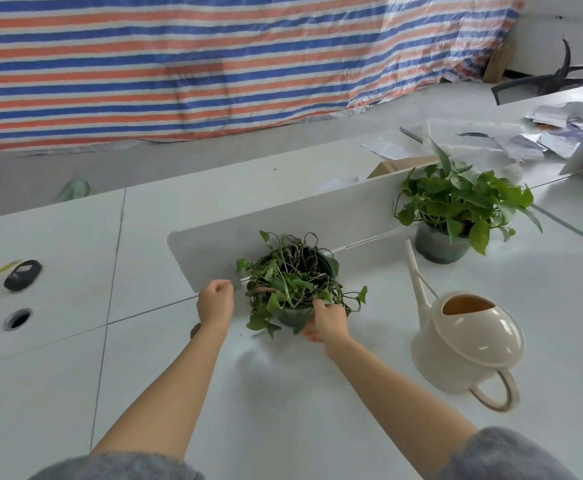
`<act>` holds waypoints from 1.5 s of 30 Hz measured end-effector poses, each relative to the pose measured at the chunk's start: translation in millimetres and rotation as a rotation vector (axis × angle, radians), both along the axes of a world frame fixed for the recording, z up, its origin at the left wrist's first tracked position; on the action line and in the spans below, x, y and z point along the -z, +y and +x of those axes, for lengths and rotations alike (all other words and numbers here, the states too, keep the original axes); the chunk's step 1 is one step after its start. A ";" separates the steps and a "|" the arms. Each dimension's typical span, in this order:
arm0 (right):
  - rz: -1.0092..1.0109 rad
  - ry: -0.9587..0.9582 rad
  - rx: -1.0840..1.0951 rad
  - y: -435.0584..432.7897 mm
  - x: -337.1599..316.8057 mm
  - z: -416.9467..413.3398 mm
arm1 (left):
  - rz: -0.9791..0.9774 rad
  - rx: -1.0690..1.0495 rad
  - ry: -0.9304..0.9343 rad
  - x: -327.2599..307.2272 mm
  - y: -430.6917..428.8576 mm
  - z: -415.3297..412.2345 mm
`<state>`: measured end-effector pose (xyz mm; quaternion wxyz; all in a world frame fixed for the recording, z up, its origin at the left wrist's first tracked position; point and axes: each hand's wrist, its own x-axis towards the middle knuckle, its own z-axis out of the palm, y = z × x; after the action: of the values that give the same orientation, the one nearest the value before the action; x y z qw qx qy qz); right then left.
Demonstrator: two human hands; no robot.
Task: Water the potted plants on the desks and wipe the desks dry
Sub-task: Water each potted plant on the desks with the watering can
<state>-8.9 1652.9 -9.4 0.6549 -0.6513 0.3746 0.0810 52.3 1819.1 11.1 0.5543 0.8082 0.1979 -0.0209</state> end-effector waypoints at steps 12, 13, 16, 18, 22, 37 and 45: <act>-0.272 -0.001 -0.050 -31.3 4.7 36.6 | -0.116 0.068 0.156 10.4 -37.2 39.4; -0.306 -0.014 -0.068 -40.2 -0.9 42.0 | -0.128 0.072 0.178 11.1 -35.5 38.1; -0.346 -0.056 -0.061 -66.1 -15.4 57.6 | -0.138 0.119 0.217 11.5 -32.8 33.0; -0.365 -0.061 -0.036 -73.6 -19.8 57.9 | -0.105 0.145 0.226 13.6 -32.2 32.2; -0.285 -0.069 -0.064 -65.1 -12.2 41.1 | -0.067 0.204 0.239 13.1 -36.3 33.6; -0.273 -0.074 -0.026 -73.1 -13.5 51.5 | -0.152 0.221 0.299 21.3 -51.3 28.7; -0.796 -0.162 -0.297 -99.8 -32.2 -19.7 | -0.162 0.165 0.250 23.7 -29.8 -12.0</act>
<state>-28.6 1553.1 22.8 0.3611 -0.9043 0.2261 -0.0278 40.3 1789.3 -12.6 0.5849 0.7656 0.1958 -0.1827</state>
